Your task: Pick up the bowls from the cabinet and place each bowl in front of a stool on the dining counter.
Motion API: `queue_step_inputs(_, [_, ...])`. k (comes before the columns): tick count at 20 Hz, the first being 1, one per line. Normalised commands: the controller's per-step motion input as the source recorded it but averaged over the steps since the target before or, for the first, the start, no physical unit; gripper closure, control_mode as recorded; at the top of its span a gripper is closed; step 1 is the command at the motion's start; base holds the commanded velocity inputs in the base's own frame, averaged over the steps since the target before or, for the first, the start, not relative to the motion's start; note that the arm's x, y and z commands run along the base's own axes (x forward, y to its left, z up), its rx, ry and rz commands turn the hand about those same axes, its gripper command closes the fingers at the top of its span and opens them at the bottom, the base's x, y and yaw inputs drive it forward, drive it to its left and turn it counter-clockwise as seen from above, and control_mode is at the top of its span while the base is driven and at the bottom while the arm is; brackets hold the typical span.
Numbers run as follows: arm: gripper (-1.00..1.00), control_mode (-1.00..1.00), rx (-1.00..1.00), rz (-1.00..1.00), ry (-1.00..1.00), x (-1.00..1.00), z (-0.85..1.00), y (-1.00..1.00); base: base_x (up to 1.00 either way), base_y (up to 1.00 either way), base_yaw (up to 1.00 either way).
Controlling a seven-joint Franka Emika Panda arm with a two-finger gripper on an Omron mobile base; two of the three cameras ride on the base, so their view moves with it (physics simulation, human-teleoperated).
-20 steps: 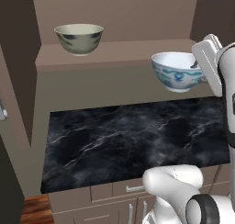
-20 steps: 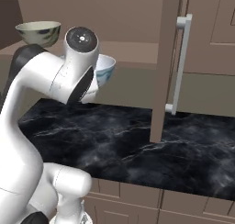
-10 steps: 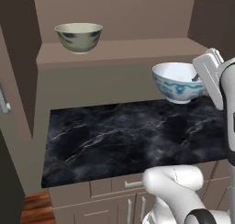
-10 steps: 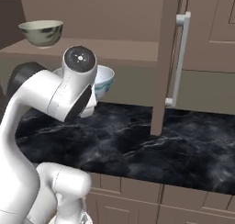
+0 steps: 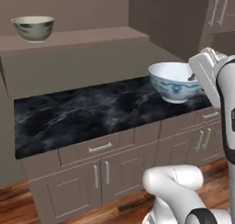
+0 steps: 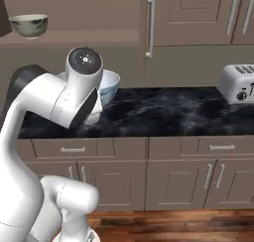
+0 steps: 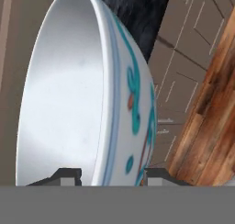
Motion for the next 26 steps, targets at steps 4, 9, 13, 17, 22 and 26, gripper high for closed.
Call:
queue_step_inputs(4, [1.00,1.00,0.00,0.00,0.00,0.00,0.00,0.00,-0.70,0.13,-0.94])
queue_step_inputs(9, [1.00,1.00,0.00,0.00,0.00,0.00,0.00,0.00,-0.09,0.03,-1.00])
queue_step_inputs(13, [1.00,1.00,0.00,0.00,0.00,0.00,0.00,0.00,0.00,0.00,-1.00])
queue_step_inputs(17, [1.00,1.00,0.00,0.00,0.00,0.00,0.00,0.00,0.00,0.01,-1.00])
queue_step_inputs(22, [1.00,1.00,0.00,0.00,0.00,0.00,0.00,0.00,0.00,0.01,-1.00])
queue_step_inputs(26, [1.00,1.00,0.00,0.00,0.00,0.00,0.00,0.00,0.00,0.02,-0.99])
